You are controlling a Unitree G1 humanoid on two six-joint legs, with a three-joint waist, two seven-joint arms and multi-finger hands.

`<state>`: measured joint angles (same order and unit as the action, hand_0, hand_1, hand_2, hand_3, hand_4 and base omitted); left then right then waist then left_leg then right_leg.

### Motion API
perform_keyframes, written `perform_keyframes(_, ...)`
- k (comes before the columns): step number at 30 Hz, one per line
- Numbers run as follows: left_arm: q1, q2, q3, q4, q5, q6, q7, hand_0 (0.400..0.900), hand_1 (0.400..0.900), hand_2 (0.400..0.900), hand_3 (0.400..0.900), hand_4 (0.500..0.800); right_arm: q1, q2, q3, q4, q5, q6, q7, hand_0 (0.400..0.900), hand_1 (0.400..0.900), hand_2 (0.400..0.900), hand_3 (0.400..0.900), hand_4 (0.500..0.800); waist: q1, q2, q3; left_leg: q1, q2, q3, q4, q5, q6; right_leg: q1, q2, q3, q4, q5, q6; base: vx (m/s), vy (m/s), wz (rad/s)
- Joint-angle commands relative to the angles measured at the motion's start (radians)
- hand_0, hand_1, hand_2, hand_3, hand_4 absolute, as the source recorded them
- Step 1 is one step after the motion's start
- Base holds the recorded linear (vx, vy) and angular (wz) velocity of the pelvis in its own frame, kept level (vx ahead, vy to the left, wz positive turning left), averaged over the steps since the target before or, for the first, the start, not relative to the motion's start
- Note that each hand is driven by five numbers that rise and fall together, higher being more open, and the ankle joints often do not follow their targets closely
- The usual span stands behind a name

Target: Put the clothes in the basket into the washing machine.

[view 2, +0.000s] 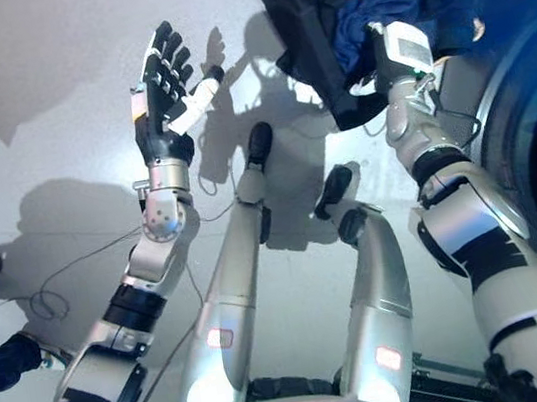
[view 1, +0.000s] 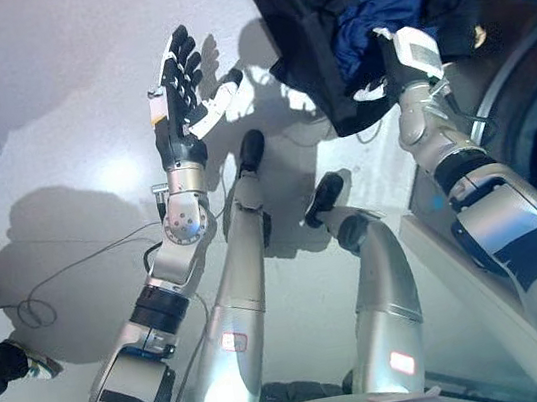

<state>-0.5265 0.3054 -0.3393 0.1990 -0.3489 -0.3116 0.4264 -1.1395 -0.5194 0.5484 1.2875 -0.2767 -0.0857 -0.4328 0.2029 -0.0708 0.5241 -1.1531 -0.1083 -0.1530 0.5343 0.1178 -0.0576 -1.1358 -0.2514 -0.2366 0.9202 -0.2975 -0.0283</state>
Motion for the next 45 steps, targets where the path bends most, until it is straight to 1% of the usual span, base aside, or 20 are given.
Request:
perform_keyframes(1, 0.033, -0.022, -0.015, -0.168, 0.04, -0.112, 0.004, 0.9, 0.9, 0.9, 0.9, 0.8, -0.034, -0.102, 0.013, 0.01, -0.005, -0.01, -0.079, 0.9, 0.9, 0.9, 0.9, 0.8, 0.026, 0.071, -0.091, -0.107, -0.023, -0.004, 0.252, -0.259, 0.047, -0.12, -0.031, 0.111, 0.031, 0.053, 0.112, -0.02, 0.024, 0.14)
perform_keyframes(5, 0.041, -0.018, -0.025, -0.198, 0.032, -0.119, 0.012, 0.9, 0.9, 0.9, 0.9, 0.8, -0.071, -0.148, 0.0, 0.008, 0.025, -0.013, -0.107, 0.9, 0.9, 0.9, 0.9, 0.8, 0.038, 0.086, -0.111, -0.215, -0.049, 0.008, 0.368, -0.296, 0.054, -0.244, -0.052, 0.156, 0.15, 0.018, 0.099, -0.01, 0.033, 0.05)
perform_keyframes(7, 0.045, -0.016, -0.032, -0.221, 0.027, -0.123, 0.009, 0.9, 0.9, 0.9, 0.9, 0.8, -0.089, -0.167, 0.011, 0.019, 0.029, -0.009, -0.098, 0.9, 0.9, 0.9, 0.9, 0.8, 0.046, 0.091, -0.116, -0.254, -0.058, 0.013, 0.4, -0.303, 0.055, -0.294, -0.061, 0.171, 0.193, 0.005, 0.096, 0.0, 0.018, 0.06)
perform_keyframes(12, 0.067, 0.0, -0.042, -0.279, 0.014, -0.133, 0.005, 0.9, 0.9, 0.9, 0.9, 0.8, -0.131, -0.225, 0.027, 0.048, 0.017, 0.014, -0.116, 0.9, 0.9, 0.9, 0.9, 0.8, 0.062, 0.109, -0.122, -0.332, -0.078, 0.028, 0.465, -0.313, 0.055, -0.399, -0.083, 0.214, 0.294, -0.023, 0.091, 0.0, 0.015, 0.11)
perform_keyframes(14, 0.076, -0.001, -0.042, -0.297, 0.012, -0.133, -0.005, 0.9, 0.9, 0.9, 0.9, 0.8, -0.141, -0.241, 0.048, 0.058, 0.002, 0.022, -0.093, 0.9, 0.9, 0.9, 0.9, 0.8, 0.066, 0.117, -0.123, -0.353, -0.082, 0.034, 0.486, -0.319, 0.055, -0.43, -0.092, 0.227, 0.327, -0.035, 0.088, 0.0, 0.009, 0.1)
perform_keyframes(16, 0.085, -0.008, -0.04, -0.293, 0.004, -0.137, -0.019, 0.9, 0.9, 0.9, 0.9, 0.8, -0.122, -0.237, 0.063, 0.08, -0.021, 0.036, -0.037, 0.9, 0.9, 0.9, 0.9, 0.8, 0.067, 0.119, -0.121, -0.356, -0.08, 0.037, 0.495, -0.32, 0.056, -0.433, -0.094, 0.225, 0.336, -0.039, 0.085, 0.01, -0.003, 0.02)
perform_keyframes(21, 0.105, -0.017, -0.027, -0.283, -0.018, -0.134, -0.037, 0.9, 0.9, 0.9, 0.9, 0.8, -0.105, -0.227, 0.069, 0.158, -0.078, 0.095, 0.018, 0.9, 0.9, 0.9, 0.9, 0.8, 0.069, 0.128, -0.123, -0.358, -0.082, 0.038, 0.495, -0.314, 0.058, -0.434, -0.094, 0.224, 0.337, -0.039, 0.083, 0.0, 0.0, 0.0)
perform_keyframes(22, 0.109, -0.019, -0.021, -0.287, -0.021, -0.133, -0.043, 0.9, 0.9, 0.9, 0.9, 0.8, -0.102, -0.229, 0.059, 0.169, -0.075, 0.1, 0.032, 0.829, 0.829, 0.829, 0.829, 0.758, 0.07, 0.131, -0.124, -0.358, -0.084, 0.039, 0.494, -0.311, 0.058, -0.434, -0.094, 0.222, 0.338, -0.039, 0.082, 0.0, 0.0, 0.0)
perform_keyframes(23, 0.112, -0.019, -0.016, -0.285, -0.02, -0.133, -0.043, 0.9, 0.9, 0.9, 0.9, 0.8, -0.101, -0.233, 0.059, 0.172, -0.081, 0.103, 0.037, 0.471, 0.471, 0.471, 0.471, 0.542, 0.069, 0.133, -0.124, -0.357, -0.084, 0.039, 0.494, -0.31, 0.059, -0.434, -0.094, 0.221, 0.338, -0.039, 0.082, 0.0, 0.0, 0.0)
perform_keyframes(24, 0.115, -0.017, -0.012, -0.287, -0.021, -0.131, -0.048, 0.9, 0.9, 0.9, 0.9, 0.8, -0.098, -0.236, 0.053, 0.172, -0.077, 0.105, 0.041, 0.4, 0.4, 0.4, 0.4, 0.5, 0.069, 0.134, -0.124, -0.358, -0.085, 0.039, 0.496, -0.31, 0.06, -0.434, -0.093, 0.221, 0.337, -0.037, 0.082, 0.0, 0.0, 0.0)
perform_keyframes(32, 0.127, -0.013, 0.005, -0.286, -0.03, -0.122, -0.068, 0.9, 0.9, 0.9, 0.9, 0.8, -0.071, -0.238, 0.056, 0.186, -0.108, 0.12, 0.076, 0.4, 0.4, 0.4, 0.4, 0.5, 0.066, 0.131, -0.127, -0.366, -0.084, 0.039, 0.507, -0.308, 0.064, -0.434, -0.088, 0.218, 0.333, -0.027, 0.083, -0.01, -0.006, -0.02)
perform_keyframes(37, 0.127, -0.016, 0.018, -0.27, -0.028, -0.12, -0.064, 0.9, 0.9, 0.9, 0.9, 0.8, -0.054, -0.235, 0.056, 0.175, -0.129, 0.122, 0.057, 0.4, 0.4, 0.4, 0.4, 0.5, 0.053, 0.125, -0.131, -0.37, -0.081, 0.039, 0.512, -0.308, 0.067, -0.434, -0.08, 0.219, 0.329, -0.021, 0.083, -0.03, 0.013, -0.07)
perform_keyframes(40, 0.127, -0.006, 0.032, -0.27, -0.015, -0.12, -0.052, 0.9, 0.9, 0.9, 0.9, 0.8, -0.057, -0.246, 0.079, 0.129, -0.147, 0.117, 0.027, 0.4, 0.4, 0.4, 0.4, 0.5, 0.035, 0.101, -0.136, -0.374, -0.073, 0.044, 0.503, -0.305, 0.067, -0.433, -0.067, 0.218, 0.31, -0.008, 0.084, -0.03, 0.003, -0.11)
perform_keyframes(42, 0.124, -0.004, 0.046, -0.258, -0.001, -0.116, -0.035, 0.9, 0.9, 0.9, 0.9, 0.8, -0.071, -0.26, 0.108, 0.086, -0.172, 0.112, 0.01, 0.4, 0.4, 0.4, 0.4, 0.5, 0.015, 0.079, -0.141, -0.374, -0.066, 0.047, 0.496, -0.304, 0.066, -0.433, -0.058, 0.214, 0.298, 0.0, 0.083, -0.04, 0.007, -0.14)
perform_keyframes(45, 0.125, 0.003, 0.077, -0.267, 0.02, -0.106, -0.01, 0.9, 0.9, 0.9, 0.9, 0.8, -0.09, -0.275, 0.132, 0.023, -0.186, 0.108, -0.005, 0.4, 0.4, 0.4, 0.4, 0.5, -0.017, 0.046, -0.146, -0.378, -0.059, 0.049, 0.489, -0.304, 0.065, -0.433, -0.045, 0.212, 0.278, 0.01, 0.08, -0.04, -0.006, -0.14)
